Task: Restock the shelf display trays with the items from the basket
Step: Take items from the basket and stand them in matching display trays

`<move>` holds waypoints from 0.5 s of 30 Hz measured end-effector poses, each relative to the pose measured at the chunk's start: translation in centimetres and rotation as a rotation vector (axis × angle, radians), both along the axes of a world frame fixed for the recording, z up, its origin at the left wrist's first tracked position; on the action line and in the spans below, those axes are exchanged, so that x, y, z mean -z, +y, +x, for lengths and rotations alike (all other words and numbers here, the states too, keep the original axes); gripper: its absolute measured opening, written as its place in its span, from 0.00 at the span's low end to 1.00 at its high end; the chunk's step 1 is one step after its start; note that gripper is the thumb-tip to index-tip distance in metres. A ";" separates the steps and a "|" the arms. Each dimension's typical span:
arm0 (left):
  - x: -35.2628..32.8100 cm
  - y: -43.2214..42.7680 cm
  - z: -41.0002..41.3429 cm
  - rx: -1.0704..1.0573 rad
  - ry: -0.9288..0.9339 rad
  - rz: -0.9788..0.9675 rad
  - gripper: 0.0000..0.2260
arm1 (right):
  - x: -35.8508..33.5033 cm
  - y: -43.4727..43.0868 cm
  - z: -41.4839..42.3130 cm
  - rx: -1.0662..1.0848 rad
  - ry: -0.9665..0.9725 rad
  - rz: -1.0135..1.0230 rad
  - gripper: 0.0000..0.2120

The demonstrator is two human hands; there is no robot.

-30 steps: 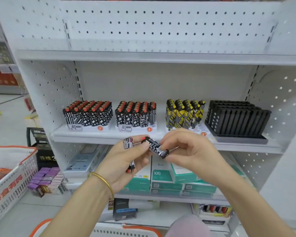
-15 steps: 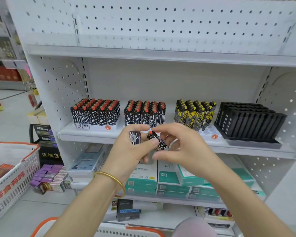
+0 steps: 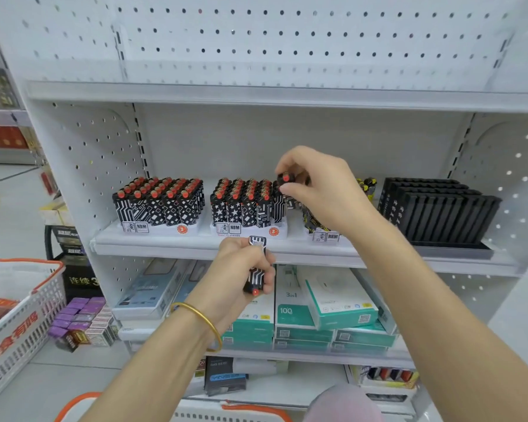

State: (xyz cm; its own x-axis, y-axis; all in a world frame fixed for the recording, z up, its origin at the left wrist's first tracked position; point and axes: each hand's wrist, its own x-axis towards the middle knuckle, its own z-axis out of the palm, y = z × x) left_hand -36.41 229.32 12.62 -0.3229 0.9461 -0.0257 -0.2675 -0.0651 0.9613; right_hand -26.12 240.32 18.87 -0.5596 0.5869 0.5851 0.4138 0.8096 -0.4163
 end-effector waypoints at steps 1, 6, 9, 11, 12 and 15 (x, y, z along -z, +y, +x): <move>-0.1 0.0 0.1 0.008 -0.008 0.010 0.11 | -0.1 0.6 -0.3 0.002 -0.034 0.017 0.09; 0.3 0.0 -0.2 0.040 -0.006 0.040 0.09 | 0.1 2.2 -1.5 0.045 -0.175 0.102 0.09; 0.6 -0.1 -0.6 0.072 -0.038 0.050 0.09 | 0.1 2.2 -1.9 0.079 -0.232 0.161 0.09; 0.8 0.0 -0.7 0.080 -0.056 0.052 0.10 | 0.0 2.3 -2.0 0.103 -0.261 0.184 0.09; 0.9 0.0 -0.7 0.077 -0.073 0.054 0.10 | -0.1 2.4 -2.0 0.105 -0.275 0.185 0.09; 0.9 0.1 -0.8 0.070 -0.106 0.066 0.13 | -0.8 2.8 -1.6 0.085 -0.324 0.125 0.09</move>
State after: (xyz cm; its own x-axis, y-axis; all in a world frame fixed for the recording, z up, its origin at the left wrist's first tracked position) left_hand -37.26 229.38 11.72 -0.2547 0.9670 0.0066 -0.3734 -0.1046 0.9217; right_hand -27.72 243.10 19.64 -0.6799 0.5747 0.4554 0.5766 0.8028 -0.1522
